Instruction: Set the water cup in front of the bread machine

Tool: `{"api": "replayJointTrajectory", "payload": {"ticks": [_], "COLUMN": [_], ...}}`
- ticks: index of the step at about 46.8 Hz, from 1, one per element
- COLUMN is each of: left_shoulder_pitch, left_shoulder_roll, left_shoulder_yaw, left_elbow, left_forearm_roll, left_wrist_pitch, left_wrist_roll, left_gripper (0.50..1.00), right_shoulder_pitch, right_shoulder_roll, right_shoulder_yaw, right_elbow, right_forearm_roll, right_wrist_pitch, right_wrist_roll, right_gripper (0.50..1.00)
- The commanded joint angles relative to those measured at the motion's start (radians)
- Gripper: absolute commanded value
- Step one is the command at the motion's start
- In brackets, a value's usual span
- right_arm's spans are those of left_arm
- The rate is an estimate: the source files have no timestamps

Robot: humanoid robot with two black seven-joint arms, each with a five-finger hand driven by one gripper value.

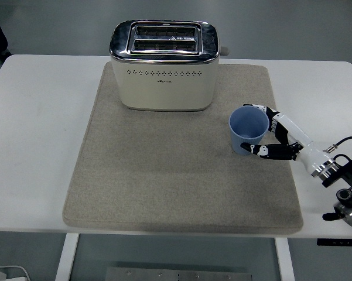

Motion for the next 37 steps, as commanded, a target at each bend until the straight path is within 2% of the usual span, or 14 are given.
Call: {"api": "replayJointTrajectory", "payload": {"ticks": [1,22,32,37], "left_shoulder_pitch": [0.001,0.001,0.001,0.001], "left_shoulder_roll": [0.000,0.000,0.000,0.000], "left_shoulder_yaw": [0.000,0.000,0.000,0.000], "left_elbow": [-0.001,-0.001,0.000,0.000], "left_forearm_roll": [0.000,0.000,0.000,0.000], "left_wrist_pitch": [-0.001,0.001,0.001,0.001], "left_wrist_roll": [0.000,0.000,0.000,0.000], "left_gripper": [1.000,1.000,1.000,1.000], "right_shoulder_pitch": [0.001,0.004,0.040,0.062], "right_shoulder_roll": [0.001,0.012,0.013,0.038], "right_shoulder_yaw": [-0.001,0.002,-0.001,-0.001], "right_elbow": [0.000,0.000,0.000,-0.001], "right_forearm_roll": [-0.009,-0.029,-0.020,-0.020], "right_wrist_pitch": [-0.002,-0.005,-0.004,-0.004], "right_wrist_roll": [0.000,0.000,0.000,-0.020], "right_gripper": [0.500,0.500,0.500,0.500]}}
